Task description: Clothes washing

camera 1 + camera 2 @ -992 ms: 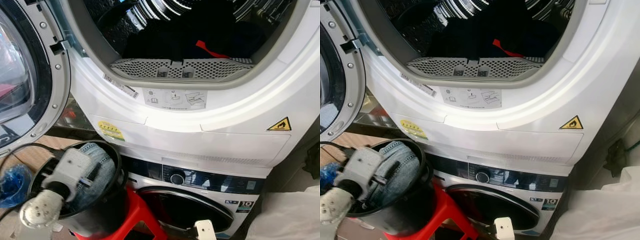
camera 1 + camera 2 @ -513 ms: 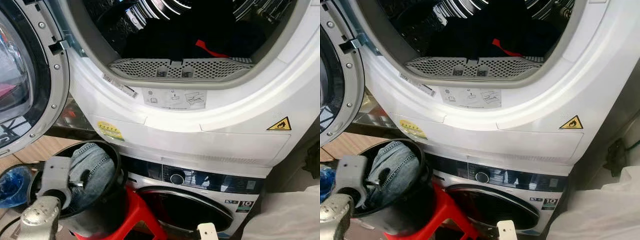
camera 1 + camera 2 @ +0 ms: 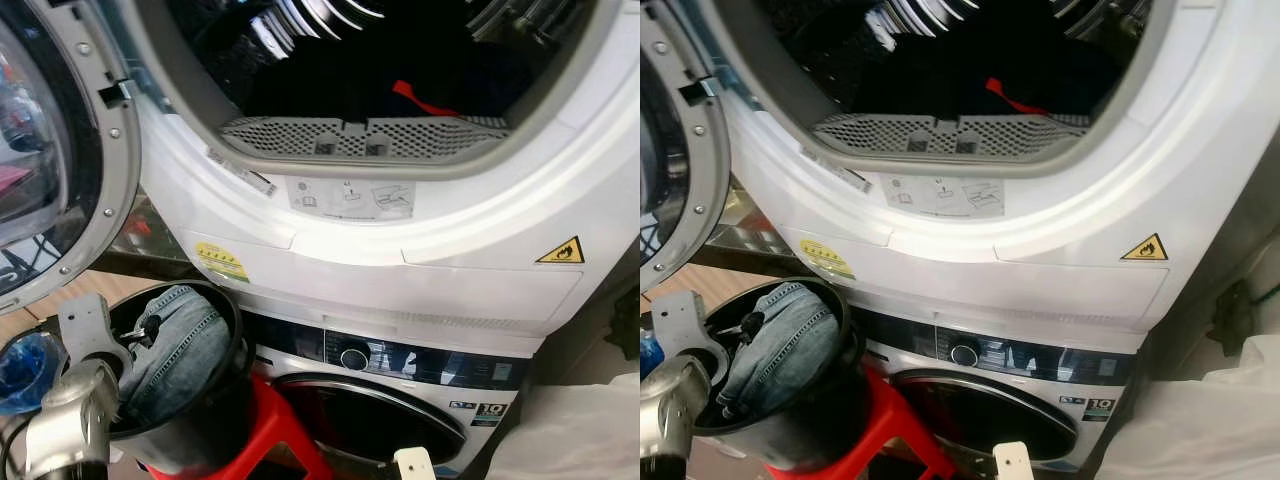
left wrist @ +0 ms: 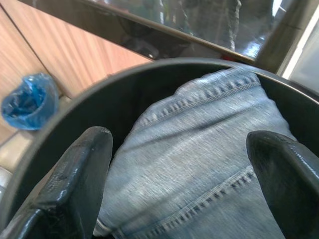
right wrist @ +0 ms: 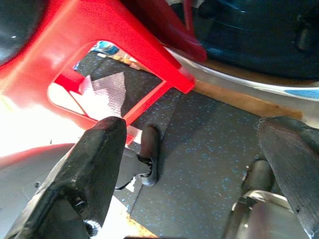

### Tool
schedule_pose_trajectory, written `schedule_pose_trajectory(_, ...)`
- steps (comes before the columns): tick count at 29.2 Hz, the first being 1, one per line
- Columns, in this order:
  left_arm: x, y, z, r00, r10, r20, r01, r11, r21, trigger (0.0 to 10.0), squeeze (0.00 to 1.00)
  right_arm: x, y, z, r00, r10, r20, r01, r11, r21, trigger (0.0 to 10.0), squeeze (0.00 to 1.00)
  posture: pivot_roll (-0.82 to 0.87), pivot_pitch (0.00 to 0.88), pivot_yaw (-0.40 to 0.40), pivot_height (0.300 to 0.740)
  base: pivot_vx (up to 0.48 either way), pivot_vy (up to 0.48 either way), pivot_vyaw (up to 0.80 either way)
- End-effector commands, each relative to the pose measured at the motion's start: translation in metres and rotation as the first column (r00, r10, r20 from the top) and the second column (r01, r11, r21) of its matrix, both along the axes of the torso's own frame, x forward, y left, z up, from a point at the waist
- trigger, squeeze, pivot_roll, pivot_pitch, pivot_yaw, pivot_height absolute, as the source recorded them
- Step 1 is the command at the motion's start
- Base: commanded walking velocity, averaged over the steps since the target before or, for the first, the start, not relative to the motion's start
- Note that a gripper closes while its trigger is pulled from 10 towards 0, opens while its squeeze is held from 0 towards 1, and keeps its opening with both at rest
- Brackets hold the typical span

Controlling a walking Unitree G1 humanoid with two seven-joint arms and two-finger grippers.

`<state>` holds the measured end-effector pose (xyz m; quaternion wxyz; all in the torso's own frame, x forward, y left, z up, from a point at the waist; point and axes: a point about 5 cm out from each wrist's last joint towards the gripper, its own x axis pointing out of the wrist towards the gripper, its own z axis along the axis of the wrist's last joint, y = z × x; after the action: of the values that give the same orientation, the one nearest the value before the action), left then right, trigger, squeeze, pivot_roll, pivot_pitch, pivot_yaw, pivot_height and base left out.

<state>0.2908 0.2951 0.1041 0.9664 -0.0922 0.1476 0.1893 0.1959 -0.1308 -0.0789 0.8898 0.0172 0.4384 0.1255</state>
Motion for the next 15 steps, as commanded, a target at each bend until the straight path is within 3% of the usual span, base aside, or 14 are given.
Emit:
schedule_pose_trajectory(1,0.002,0.010,-0.001,0.999,0.038,0.011,-0.038,0.999,-0.026,10.0,0.00,-0.004,0.003,-0.002,1.000,0.005,-0.015,-0.005,1.000,0.006,10.0,0.00,-0.03,0.057,0.139,0.740,0.000,0.000,0.00)
schedule_pose_trajectory(2,0.006,0.013,-0.004,0.998,0.059,0.007,-0.059,0.997,-0.049,10.0,0.38,-0.004,0.002,-0.002,1.000,0.005,-0.016,-0.005,1.000,0.004,10.0,0.00,-0.02,0.056,0.132,0.740,0.000,0.000,0.00)
schedule_pose_trajectory(3,0.009,0.014,-0.007,0.997,0.071,0.003,-0.071,0.994,-0.077,10.0,1.00,-0.004,0.001,-0.002,1.000,0.010,-0.017,-0.010,1.000,-0.001,10.0,0.00,-0.02,0.056,0.131,0.740,0.000,0.000,0.00)
schedule_pose_trajectory(4,0.009,0.014,-0.007,0.997,0.071,0.003,-0.071,0.994,-0.077,10.0,1.00,-0.004,0.001,-0.002,1.000,0.010,-0.017,-0.010,1.000,-0.001,10.0,0.00,-0.02,0.056,0.131,0.740,0.000,0.000,0.00)
schedule_pose_trajectory(5,0.015,0.014,-0.013,0.996,0.084,-0.004,-0.083,0.987,-0.139,10.0,1.00,-0.004,-0.001,-0.002,1.000,0.016,-0.018,-0.016,1.000,-0.008,10.0,0.00,-0.03,0.058,0.120,0.740,0.000,0.000,0.00)
schedule_pose_trajectory(7,0.020,0.011,-0.018,0.997,0.074,-0.014,-0.076,0.981,-0.178,10.0,1.00,-0.005,-0.003,-0.003,1.000,0.015,-0.019,-0.016,1.000,-0.011,10.0,0.00,-0.03,0.056,0.116,0.740,0.000,0.000,0.00)
schedule_pose_trajectory(15,0.032,0.002,-0.023,0.999,0.037,0.000,-0.036,0.974,-0.225,10.0,1.00,-0.005,-0.010,-0.003,1.000,0.011,-0.017,-0.011,1.000,-0.029,10.0,0.00,-0.05,0.058,0.095,0.740,0.000,0.000,0.00)
